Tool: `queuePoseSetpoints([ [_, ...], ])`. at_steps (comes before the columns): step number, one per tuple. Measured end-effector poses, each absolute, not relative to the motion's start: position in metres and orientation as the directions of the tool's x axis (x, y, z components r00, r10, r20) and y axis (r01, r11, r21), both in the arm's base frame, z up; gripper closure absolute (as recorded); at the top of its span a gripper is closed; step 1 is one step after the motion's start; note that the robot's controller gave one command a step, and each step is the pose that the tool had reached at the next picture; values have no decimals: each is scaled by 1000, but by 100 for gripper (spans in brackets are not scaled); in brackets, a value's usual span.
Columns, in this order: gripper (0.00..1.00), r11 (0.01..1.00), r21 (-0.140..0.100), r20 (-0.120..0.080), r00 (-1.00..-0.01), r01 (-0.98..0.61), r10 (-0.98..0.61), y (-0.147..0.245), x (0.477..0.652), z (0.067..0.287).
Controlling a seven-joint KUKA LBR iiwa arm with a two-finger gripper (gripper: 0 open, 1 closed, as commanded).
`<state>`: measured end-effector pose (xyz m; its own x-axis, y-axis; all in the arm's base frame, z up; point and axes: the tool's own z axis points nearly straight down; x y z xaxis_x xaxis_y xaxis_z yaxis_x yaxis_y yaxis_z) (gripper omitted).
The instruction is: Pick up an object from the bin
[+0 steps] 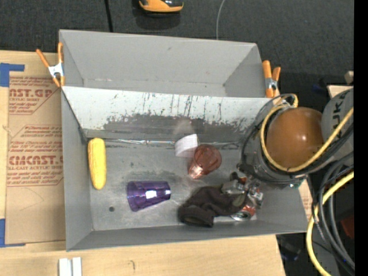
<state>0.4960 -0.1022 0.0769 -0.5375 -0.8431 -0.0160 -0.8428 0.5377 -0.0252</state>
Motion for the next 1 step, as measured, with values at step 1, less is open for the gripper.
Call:
queuePoseSetpoints([
  [1,100,537,-18,-13,-537,-843,-844,-101,496,83],
])
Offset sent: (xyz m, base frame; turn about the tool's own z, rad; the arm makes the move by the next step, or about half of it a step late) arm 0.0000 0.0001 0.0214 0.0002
